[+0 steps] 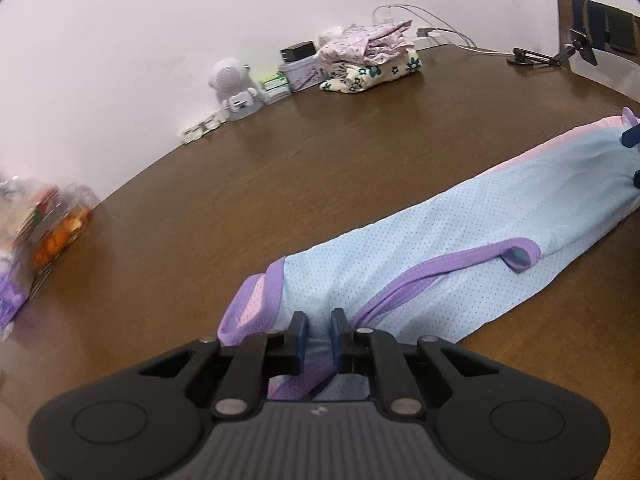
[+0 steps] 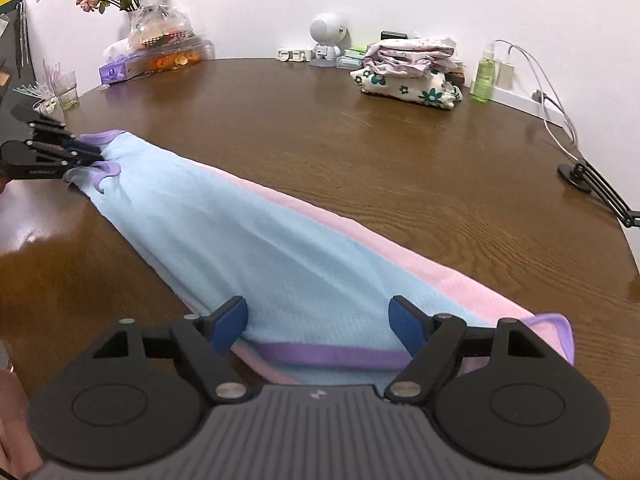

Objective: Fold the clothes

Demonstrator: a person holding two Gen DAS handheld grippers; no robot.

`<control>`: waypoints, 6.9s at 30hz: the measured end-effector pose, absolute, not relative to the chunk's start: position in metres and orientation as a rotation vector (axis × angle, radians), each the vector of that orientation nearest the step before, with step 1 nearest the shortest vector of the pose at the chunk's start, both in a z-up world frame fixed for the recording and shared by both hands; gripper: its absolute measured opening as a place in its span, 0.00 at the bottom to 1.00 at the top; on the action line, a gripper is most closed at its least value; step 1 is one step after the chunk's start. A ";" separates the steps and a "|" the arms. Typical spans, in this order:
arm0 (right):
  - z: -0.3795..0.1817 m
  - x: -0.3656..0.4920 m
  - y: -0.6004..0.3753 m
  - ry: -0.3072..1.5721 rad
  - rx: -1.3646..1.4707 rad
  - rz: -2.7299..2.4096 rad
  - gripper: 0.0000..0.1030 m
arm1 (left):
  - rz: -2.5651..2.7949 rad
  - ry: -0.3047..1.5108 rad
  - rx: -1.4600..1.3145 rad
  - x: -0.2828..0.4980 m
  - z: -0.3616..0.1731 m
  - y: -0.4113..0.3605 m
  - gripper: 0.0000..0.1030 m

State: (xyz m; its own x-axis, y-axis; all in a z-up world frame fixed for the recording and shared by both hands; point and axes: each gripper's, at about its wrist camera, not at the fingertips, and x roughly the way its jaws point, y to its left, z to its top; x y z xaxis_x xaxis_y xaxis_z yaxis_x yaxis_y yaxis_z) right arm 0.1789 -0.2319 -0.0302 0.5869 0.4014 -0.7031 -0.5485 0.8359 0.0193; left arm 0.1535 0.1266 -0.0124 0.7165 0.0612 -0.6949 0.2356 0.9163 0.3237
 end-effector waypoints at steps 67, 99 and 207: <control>-0.044 0.165 -0.327 0.718 0.684 0.083 0.55 | -0.036 0.670 0.220 0.090 -0.017 0.137 0.12; -0.020 0.201 -0.274 0.760 0.432 0.007 0.07 | -0.077 0.654 0.165 0.091 -0.018 0.147 0.13; -0.025 0.185 -0.136 0.663 -0.212 0.631 0.51 | -0.249 0.783 0.168 0.061 -0.005 0.088 0.31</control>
